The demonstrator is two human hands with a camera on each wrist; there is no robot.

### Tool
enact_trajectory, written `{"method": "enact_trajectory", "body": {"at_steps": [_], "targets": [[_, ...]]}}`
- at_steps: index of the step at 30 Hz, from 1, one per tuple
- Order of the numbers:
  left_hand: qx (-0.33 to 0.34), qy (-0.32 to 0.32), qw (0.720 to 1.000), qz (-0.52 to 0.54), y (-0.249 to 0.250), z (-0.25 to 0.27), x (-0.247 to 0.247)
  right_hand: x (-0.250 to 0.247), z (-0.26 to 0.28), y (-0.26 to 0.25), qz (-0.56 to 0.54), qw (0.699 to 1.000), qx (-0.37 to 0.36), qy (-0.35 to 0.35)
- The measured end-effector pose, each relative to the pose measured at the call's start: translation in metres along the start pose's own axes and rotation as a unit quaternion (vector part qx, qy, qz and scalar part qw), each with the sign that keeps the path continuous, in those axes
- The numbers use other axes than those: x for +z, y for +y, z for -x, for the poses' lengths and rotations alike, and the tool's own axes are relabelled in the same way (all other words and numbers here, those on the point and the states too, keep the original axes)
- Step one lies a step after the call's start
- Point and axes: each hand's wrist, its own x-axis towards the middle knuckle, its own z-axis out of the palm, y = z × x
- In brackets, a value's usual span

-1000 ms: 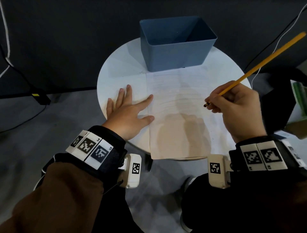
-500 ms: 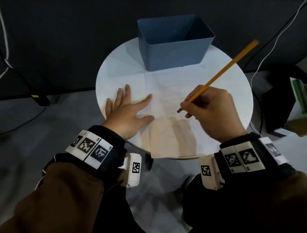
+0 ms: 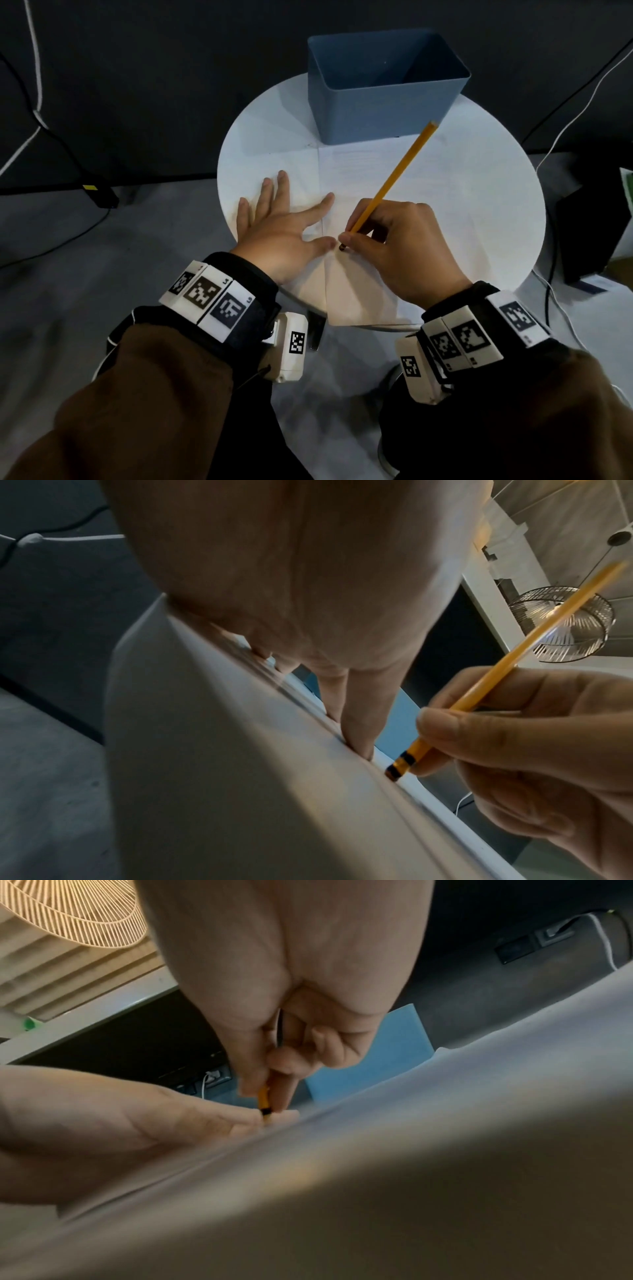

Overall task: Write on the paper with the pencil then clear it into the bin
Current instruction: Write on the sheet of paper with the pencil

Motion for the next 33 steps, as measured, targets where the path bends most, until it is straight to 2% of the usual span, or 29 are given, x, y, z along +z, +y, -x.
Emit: {"method": "enact_trajectory", "body": {"at_steps": [4,9,14,20,25,31,33], "targets": [[0.004,-0.003,1.0,0.013,0.0,0.002,-0.002,-0.007,-0.003,0.005,0.033,0.999,0.004,0.04],[0.009,-0.005,1.0,0.007,-0.001,0.001,-0.002,0.006,-0.001,-0.002,0.041,0.999,-0.028,0.007],[0.009,-0.004,1.0,0.018,-0.002,0.002,-0.001,0.0,-0.005,0.006,0.059,0.997,-0.002,0.048],[0.006,-0.006,1.0,0.007,-0.002,0.0,-0.001,0.006,-0.002,0.0,0.05,0.999,-0.008,0.019],[0.011,-0.009,1.0,0.015,-0.001,0.004,-0.003,-0.004,-0.005,0.009,0.055,0.996,0.021,0.068],[0.007,-0.01,1.0,0.01,-0.001,0.002,-0.003,0.002,-0.001,0.0,0.037,0.999,0.004,0.027],[0.01,-0.007,1.0,0.021,-0.001,0.003,-0.004,-0.001,-0.003,0.006,0.05,0.998,0.015,0.044]]}}
